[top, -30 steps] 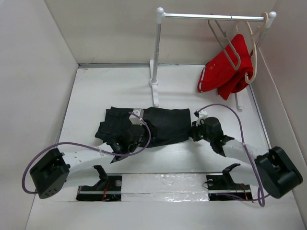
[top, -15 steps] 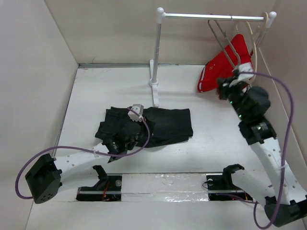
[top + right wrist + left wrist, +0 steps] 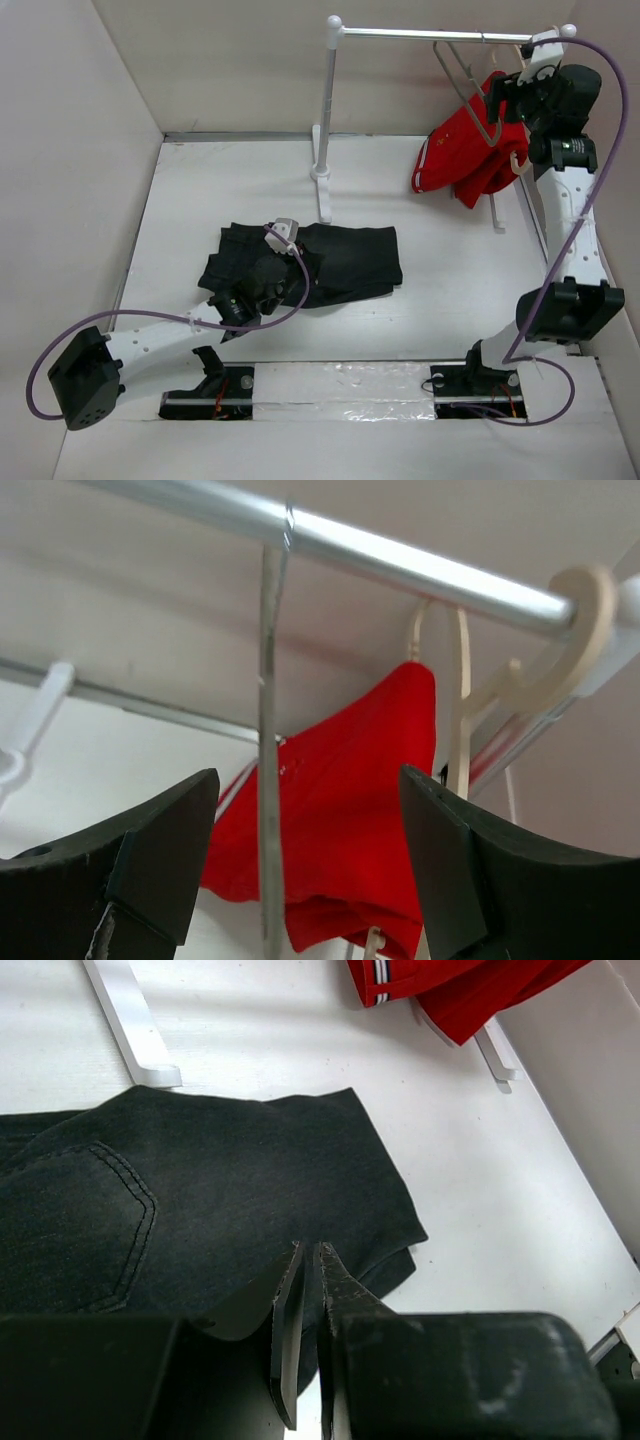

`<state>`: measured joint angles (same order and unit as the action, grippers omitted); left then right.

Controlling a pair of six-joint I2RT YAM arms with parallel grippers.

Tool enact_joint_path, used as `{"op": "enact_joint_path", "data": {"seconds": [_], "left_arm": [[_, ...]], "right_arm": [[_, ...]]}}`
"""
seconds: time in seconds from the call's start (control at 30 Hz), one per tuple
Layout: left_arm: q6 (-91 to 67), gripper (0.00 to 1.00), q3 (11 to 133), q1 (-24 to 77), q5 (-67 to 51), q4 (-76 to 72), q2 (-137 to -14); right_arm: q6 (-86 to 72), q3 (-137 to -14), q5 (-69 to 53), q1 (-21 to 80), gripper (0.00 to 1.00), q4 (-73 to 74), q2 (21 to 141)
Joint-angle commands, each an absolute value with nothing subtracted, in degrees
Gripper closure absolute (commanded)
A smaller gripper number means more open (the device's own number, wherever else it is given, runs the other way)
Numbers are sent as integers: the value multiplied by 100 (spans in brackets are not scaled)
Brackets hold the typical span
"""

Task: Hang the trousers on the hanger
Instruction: Pick up the hanger from the clothesline.

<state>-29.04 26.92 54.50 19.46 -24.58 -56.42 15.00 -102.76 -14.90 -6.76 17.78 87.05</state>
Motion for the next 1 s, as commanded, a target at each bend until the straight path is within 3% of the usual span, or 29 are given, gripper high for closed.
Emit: {"op": "enact_joint_path", "data": {"seconds": [0.0, 0.17, 0.27, 0.3, 0.43, 0.6, 0.7, 0.97], "left_arm": [[-2786, 93, 2733, 5423, 1820, -2610, -5546], [-2786, 92, 2734, 5423, 1775, -2601, -5546], [-2795, 92, 2786, 5423, 1802, -2531, -5581], [-2795, 91, 2786, 5423, 1810, -2514, -5590], [-2786, 91, 2777, 5423, 1837, -2540, -5625], [-2786, 91, 2786, 5423, 1837, -2566, -5695], [-2804, 91, 2795, 5423, 1837, -2531, -5695], [-2804, 88, 2769, 5423, 1863, -2584, -5695]], "right_arm": [[1671, -10495, -1714, -782, 23, 2303, 8771], [1573, -10468, -2248, -896, 29, 2329, 9061], [1556, -10372, -2250, -896, 40, 2259, 9176], [1530, -10328, -2294, -896, 49, 2224, 9176], [1494, -10222, -2206, -844, 68, 2144, 9211], [1512, -10213, -2066, -713, 83, 2136, 9185], [1477, -10152, -2074, -660, 98, 2048, 9089], [1047, -9581, -1707, -483, 100, 1285, 8377]]}}
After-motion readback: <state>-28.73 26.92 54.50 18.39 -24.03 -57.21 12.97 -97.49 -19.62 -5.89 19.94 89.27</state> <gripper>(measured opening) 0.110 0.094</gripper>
